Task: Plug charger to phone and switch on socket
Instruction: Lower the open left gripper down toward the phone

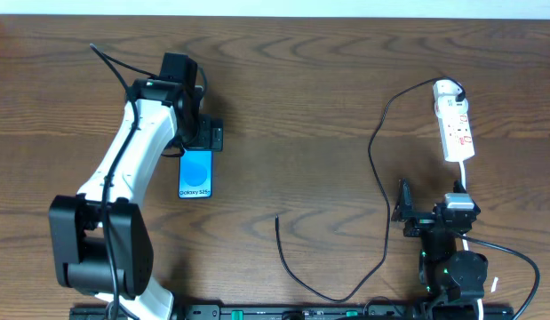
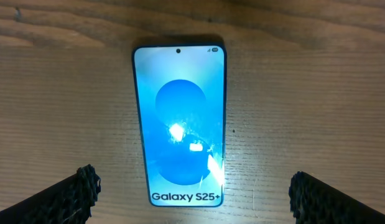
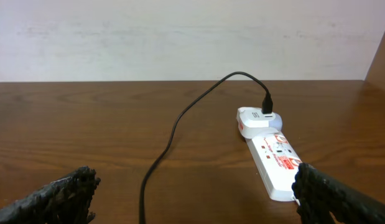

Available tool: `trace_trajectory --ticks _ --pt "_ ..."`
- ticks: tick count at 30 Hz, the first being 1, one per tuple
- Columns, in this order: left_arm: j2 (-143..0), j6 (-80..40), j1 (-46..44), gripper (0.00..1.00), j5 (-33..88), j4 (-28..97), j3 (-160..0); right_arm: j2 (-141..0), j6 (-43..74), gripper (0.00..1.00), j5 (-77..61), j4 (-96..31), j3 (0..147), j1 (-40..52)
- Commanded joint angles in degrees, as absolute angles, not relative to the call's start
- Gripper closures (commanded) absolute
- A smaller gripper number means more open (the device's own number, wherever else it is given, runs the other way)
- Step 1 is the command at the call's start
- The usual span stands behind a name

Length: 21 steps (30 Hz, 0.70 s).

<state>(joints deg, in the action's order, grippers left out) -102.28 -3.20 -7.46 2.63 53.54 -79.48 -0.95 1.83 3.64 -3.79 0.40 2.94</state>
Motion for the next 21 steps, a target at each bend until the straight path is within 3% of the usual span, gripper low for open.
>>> trace_trajectory --ticks 1,21 --pt "-103.81 -3.75 -7.46 0.01 1.89 53.19 -79.18 -0.4 0.78 0.01 3.95 -3.97 0.32 3.42" --pt "-107.18 -3.75 -7.42 0.0 0.93 51.53 -77.82 -0.4 0.78 0.01 3.95 -3.97 0.32 3.42"
